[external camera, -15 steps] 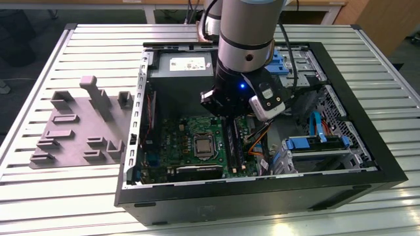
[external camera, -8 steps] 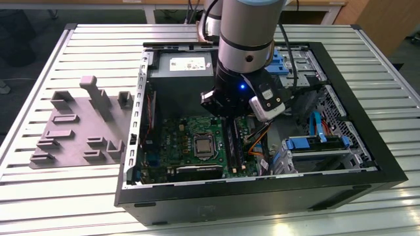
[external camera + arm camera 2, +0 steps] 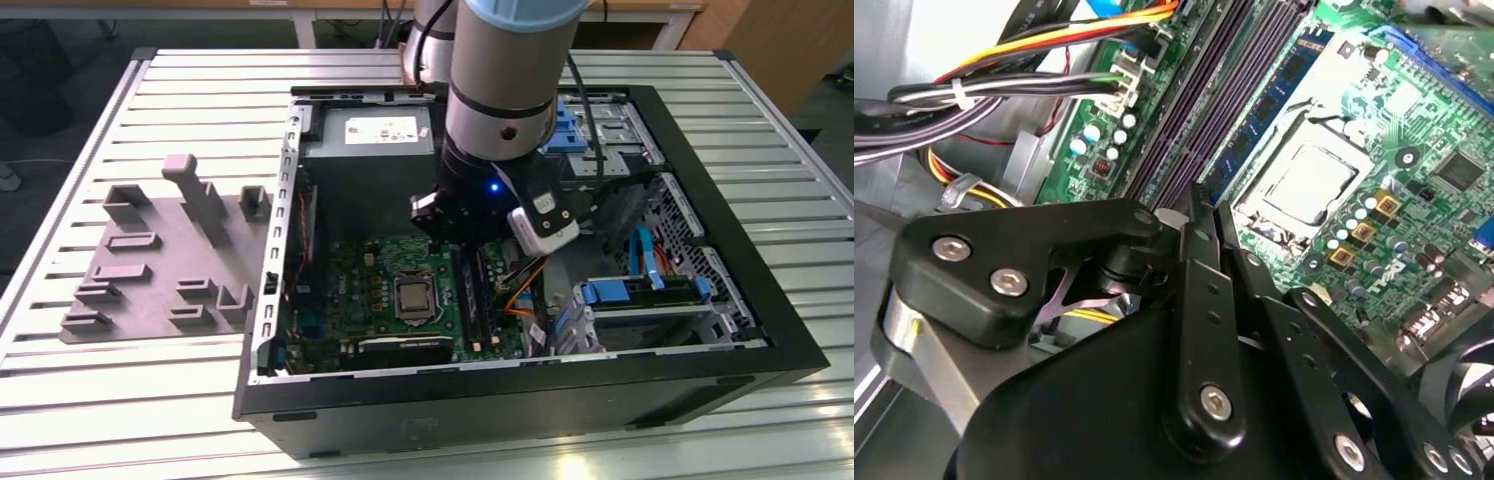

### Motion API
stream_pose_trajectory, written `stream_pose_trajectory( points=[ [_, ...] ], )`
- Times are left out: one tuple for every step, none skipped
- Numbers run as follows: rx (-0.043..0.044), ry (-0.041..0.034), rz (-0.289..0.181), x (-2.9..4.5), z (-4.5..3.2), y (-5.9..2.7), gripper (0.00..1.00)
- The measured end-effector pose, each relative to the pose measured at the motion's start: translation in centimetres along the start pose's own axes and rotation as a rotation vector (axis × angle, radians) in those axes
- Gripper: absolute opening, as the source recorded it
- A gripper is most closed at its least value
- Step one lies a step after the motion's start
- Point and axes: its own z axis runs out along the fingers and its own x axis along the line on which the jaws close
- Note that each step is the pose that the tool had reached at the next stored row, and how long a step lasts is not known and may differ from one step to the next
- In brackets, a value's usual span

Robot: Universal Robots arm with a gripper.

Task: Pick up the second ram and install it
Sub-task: 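Insert the second ram into the second slot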

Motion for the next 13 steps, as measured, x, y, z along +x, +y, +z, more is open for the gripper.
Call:
stream_pose_trajectory(
  points=[
    [-0.0002, -0.0001, 0.0, 0.0, 0.06, -0.13, 0.14],
    [-0.0002, 0.0, 0.0, -0.01, 0.11, -0.24, 0.14],
    [-0.0004, 0.0, 0.0, -0.01, 0.18, -0.33, 0.14],
    [-0.0007, 0.0, 0.0, 0.0, 0.29, -0.38, 0.14],
    [-0.0009, -0.0001, 0.0, -0.01, 0.43, -0.4, 0.14],
    [-0.0007, 0.0, 0.0, -0.01, 0.59, -0.42, 0.14],
    [-0.0006, 0.0001, 0.0, -0.01, 0.75, -0.42, 0.14],
    [-0.0007, 0.0, 0.0, -0.01, 0.89, -0.43, 0.14],
    [-0.0006, 0.0, 0.0, -0.01, 1.0, -0.44, 0.14],
    [-0.0006, 0.0, 0.0, -0.01, 1.09, -0.46, 0.14],
    [-0.0004, 0.0001, 0.0, -0.01, 1.16, -0.49, 0.14],
    [-0.0004, 0.0001, 0.0, -0.02, 1.23, -0.53, 0.14],
    [-0.0005, 0.0001, 0.0, -0.02, 1.29, -0.57, 0.14]
  ],
)
